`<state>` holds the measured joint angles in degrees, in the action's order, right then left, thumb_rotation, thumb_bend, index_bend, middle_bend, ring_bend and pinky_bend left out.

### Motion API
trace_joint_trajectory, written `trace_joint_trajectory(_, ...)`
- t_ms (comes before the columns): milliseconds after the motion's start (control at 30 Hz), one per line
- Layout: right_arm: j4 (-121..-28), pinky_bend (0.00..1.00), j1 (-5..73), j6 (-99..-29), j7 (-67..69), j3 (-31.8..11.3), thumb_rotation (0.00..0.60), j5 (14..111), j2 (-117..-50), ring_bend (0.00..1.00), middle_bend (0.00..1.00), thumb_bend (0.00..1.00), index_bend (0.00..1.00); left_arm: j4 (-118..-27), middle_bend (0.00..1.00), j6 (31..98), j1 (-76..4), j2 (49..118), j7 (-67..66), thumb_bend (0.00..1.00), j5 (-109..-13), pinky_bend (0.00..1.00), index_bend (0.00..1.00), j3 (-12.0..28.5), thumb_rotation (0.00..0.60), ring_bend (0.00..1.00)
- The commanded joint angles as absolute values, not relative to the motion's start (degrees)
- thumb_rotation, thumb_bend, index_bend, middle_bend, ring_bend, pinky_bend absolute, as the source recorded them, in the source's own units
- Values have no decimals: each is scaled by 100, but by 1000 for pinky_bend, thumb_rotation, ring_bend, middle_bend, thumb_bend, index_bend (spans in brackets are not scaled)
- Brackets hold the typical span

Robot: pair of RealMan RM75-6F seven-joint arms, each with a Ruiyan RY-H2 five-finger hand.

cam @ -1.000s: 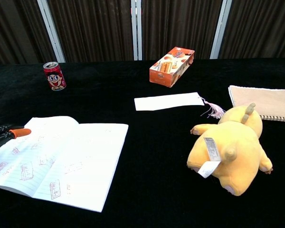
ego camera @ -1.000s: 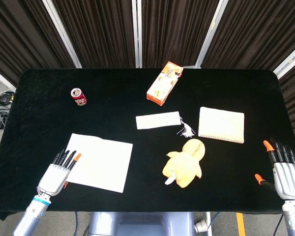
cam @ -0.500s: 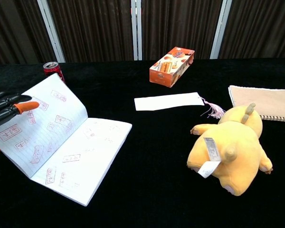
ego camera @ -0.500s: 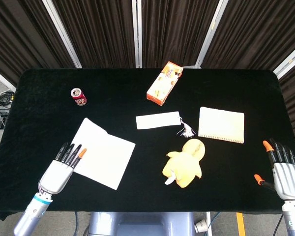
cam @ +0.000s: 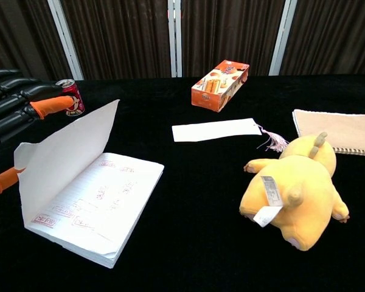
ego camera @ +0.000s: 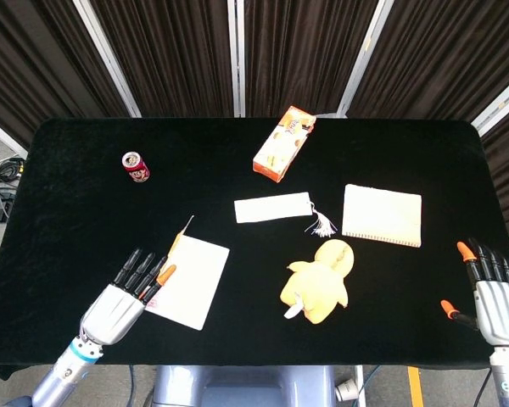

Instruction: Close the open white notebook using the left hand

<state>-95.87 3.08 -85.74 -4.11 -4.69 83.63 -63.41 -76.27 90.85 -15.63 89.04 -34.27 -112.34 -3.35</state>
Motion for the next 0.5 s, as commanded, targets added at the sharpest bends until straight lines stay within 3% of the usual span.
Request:
trace_joint_trajectory(33,-9582,30,310,-8564,-422,-464,600,8365,-6342,0,0,67,0,-7694,0,9143,-1451,8819,-3334,382,-11089,0,0,-343,600,0)
trace_joint_trajectory(167,-9575,30,315,-8559,-458,-461,600,8369,-6354,0,0,67,0,-7742,0,9308,-1297,8653,-3097,366,-10890,0,0,-319,600,0)
trace_joint_trajectory(500,-9593,30,315,-8554,-607,-438,600,8376,-6403,0,0,66,0,-7574,0,9804,-1147,8496,-2326,13,-10874,0,0,-245,600,0)
